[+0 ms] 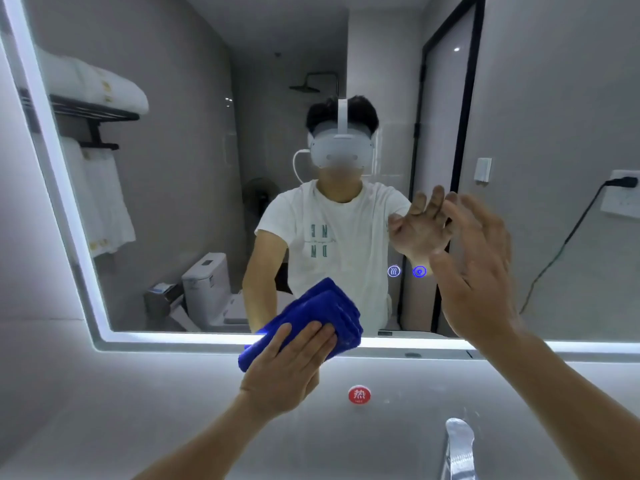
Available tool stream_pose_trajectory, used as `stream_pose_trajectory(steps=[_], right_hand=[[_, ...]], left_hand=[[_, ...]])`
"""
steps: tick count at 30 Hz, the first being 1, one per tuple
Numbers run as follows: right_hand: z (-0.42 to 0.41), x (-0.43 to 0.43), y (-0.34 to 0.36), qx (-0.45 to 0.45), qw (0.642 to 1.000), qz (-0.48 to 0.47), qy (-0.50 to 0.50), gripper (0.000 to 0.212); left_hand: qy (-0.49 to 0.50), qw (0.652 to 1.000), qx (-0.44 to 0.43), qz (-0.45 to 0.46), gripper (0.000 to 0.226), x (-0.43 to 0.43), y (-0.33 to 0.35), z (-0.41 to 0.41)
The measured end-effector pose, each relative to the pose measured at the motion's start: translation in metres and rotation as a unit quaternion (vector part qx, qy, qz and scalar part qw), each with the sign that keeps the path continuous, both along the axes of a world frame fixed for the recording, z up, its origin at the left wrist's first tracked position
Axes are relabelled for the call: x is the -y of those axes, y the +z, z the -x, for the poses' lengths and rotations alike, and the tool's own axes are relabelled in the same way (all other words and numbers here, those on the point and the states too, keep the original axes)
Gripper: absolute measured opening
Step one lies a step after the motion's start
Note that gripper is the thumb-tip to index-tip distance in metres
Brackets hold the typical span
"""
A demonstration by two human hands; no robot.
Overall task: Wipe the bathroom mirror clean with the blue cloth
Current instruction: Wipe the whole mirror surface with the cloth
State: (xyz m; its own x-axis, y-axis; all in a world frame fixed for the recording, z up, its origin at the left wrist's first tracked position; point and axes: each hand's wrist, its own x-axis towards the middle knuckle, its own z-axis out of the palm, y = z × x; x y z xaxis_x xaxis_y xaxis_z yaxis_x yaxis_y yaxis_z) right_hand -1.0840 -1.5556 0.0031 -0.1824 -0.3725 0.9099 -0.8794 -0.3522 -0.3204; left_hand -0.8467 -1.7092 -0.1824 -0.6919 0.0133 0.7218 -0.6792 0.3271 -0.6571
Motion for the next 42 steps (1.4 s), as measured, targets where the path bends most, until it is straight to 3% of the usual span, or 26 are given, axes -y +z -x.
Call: stream_pose_trajectory(steps=[5,8,11,14,19,23,26,31,36,42], right_hand=[[0.011,0.001,0.006,-0.009,1.000,0.018,-0.012,0.054],[0.010,0.007,0.007,-0.007,1.000,0.007,-0.006,0.055],[0.004,0.010,0.007,-0.003,1.000,-0.010,-0.004,0.056],[-0.005,0.011,0.008,0.019,1.000,-0.007,0.011,0.057],[-0.030,0.012,0.012,0.031,0.999,-0.004,0.022,0.051],[-0.044,0.008,0.013,0.018,1.000,0.008,0.025,0.053],[-0.042,0.001,0.016,0.011,1.000,0.008,0.014,0.055],[-0.034,-0.012,0.024,0.002,1.000,0.001,-0.024,0.059],[-0.037,-0.012,0.032,0.006,1.000,0.005,-0.026,0.060],[-0.038,0.005,0.065,-0.001,0.998,0.065,-0.006,0.056]], left_hand=[[-0.028,0.999,0.005,-0.025,0.074,-0.012,0.038,-0.003],[-0.068,0.989,-0.122,-0.038,0.077,-0.012,0.124,0.011],[-0.043,0.957,-0.283,-0.045,0.076,-0.004,0.221,0.019],[-0.026,0.929,-0.366,-0.045,0.070,-0.004,0.253,0.025],[-0.050,0.961,-0.267,-0.044,0.072,-0.009,0.197,0.023],[-0.035,0.999,-0.021,-0.030,0.076,-0.011,0.106,-0.004],[-0.016,0.989,0.148,0.003,0.069,0.000,0.088,-0.027],[0.010,0.969,0.245,0.010,0.067,0.005,0.124,-0.038],[-0.021,0.967,0.252,0.039,0.067,0.003,0.207,-0.043],[0.006,0.991,0.119,0.053,0.065,-0.003,0.358,-0.029]])
